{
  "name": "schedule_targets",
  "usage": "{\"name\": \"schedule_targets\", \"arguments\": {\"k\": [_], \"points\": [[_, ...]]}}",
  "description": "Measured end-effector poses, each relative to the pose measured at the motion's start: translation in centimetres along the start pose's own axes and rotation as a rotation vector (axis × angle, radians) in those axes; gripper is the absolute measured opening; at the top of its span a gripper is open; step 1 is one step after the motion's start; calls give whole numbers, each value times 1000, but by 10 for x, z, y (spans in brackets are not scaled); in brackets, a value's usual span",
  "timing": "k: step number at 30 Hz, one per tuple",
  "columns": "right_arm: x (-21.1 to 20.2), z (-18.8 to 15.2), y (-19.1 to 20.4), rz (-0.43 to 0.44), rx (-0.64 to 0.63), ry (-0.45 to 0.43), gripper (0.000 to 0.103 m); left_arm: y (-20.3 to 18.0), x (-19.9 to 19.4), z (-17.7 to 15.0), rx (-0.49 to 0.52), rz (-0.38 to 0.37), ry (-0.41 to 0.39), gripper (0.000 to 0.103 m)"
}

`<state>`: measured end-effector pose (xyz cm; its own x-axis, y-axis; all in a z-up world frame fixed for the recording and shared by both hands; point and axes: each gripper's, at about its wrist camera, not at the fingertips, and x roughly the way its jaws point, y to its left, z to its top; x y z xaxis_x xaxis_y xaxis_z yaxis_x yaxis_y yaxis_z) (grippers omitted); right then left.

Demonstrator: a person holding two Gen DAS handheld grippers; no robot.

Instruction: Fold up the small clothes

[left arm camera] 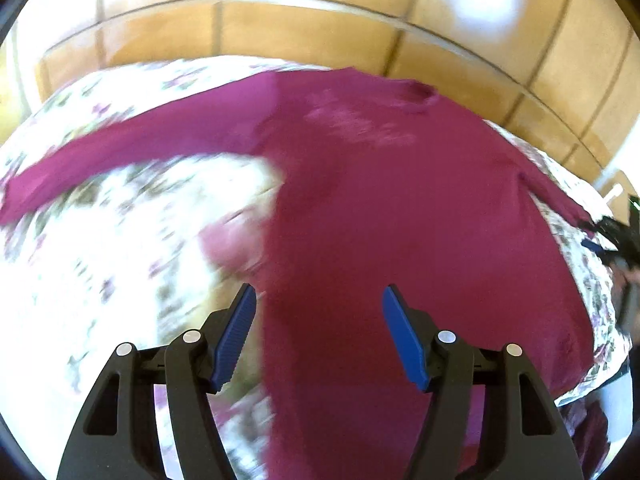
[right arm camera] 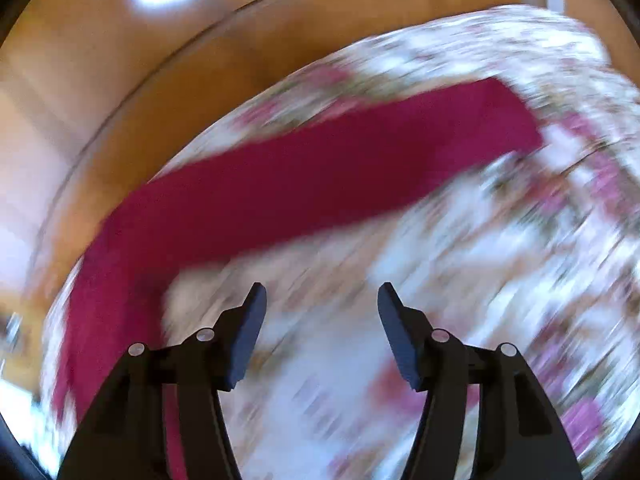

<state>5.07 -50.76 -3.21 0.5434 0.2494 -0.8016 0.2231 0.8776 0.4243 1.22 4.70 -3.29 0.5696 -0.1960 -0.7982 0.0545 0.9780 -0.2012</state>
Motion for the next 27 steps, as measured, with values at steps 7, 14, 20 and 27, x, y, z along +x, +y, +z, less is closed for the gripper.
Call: {"name": "schedule_targets", "arguments": {"k": [7, 14, 20, 27], "points": [[-9, -107, 56, 142, -214, 224, 54, 12, 1, -44, -3, -85, 120, 62], [-22, -141, 79, 66, -319, 222, 7, -6, 1, -46, 79, -163, 119, 10], [-45, -165, 84, 128, -385, 265, 6, 17, -17, -46, 134, -138, 106, 9], [-27, -170, 76, 159, -320, 319, 14, 25, -22, -38, 134, -119, 130, 21]]}}
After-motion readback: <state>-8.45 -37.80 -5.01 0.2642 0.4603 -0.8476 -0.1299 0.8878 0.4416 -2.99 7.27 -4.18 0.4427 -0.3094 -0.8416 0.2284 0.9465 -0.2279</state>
